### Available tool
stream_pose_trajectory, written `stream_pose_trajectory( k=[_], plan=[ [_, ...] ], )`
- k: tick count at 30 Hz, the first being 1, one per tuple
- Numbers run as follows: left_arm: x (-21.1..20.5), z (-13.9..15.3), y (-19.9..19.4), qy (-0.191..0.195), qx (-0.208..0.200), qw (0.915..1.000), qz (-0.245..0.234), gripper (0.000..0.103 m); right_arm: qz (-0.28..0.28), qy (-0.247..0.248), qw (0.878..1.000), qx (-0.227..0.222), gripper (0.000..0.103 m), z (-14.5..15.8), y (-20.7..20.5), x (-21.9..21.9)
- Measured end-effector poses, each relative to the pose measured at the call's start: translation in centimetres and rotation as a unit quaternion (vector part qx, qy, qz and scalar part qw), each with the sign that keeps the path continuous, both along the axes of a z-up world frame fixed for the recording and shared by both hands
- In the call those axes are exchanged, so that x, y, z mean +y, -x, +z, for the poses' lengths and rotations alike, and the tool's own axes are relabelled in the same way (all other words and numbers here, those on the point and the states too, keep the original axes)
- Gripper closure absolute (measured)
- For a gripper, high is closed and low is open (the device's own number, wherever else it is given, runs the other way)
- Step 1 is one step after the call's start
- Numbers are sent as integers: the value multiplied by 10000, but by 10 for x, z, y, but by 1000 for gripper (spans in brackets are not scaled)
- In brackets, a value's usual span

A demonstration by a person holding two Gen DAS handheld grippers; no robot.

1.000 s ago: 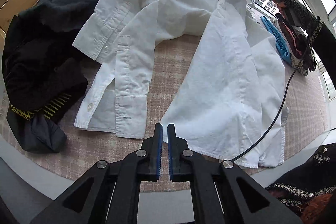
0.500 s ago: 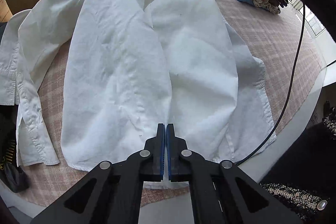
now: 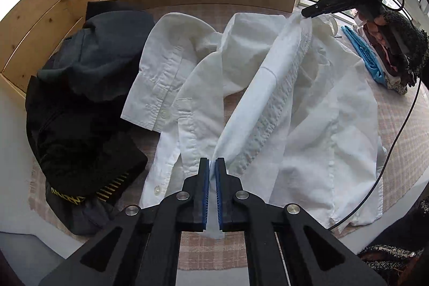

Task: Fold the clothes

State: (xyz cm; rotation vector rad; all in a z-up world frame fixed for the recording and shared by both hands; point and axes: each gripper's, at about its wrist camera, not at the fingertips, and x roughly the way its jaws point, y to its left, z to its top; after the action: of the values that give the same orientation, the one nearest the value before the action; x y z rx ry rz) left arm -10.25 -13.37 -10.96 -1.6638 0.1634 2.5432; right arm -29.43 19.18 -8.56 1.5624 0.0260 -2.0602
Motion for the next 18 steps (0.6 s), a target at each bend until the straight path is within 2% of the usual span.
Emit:
stream_pose_trajectory(
  k=[2,3,4,7,9,13,16,18],
  plan=[
    [-8,2,-7,142,27,9999,66,86,38,-55,9999,144,75,14,-7,5],
    [-9,6,-14,120,66,9999,46,84,58,-83,9997,217,62,21,-10,7],
    [-6,10,-22,95,100,9999,-12,79,47,-103,9996,272,56,27,-17,13],
    [20,12,-53,-67,111,9990,-427,75,-53,-230,9996,163,56,13,-80,50],
    [49,-1,-77,-264,-7,9960,-854,72,-118,-375,9991,-179,56,-18,-130,67],
    [119,-32,-118,-543,-385,9810,-1823,69,-463,-376,9938,-942,56,-76,-203,87],
    [156,-51,-129,-311,-433,9719,-2291,66,-742,-227,9881,-1328,55,-106,-237,95],
    [171,-61,-129,-178,-502,9669,-2496,65,-690,-236,9909,-1132,54,-102,-248,91]
  ],
)
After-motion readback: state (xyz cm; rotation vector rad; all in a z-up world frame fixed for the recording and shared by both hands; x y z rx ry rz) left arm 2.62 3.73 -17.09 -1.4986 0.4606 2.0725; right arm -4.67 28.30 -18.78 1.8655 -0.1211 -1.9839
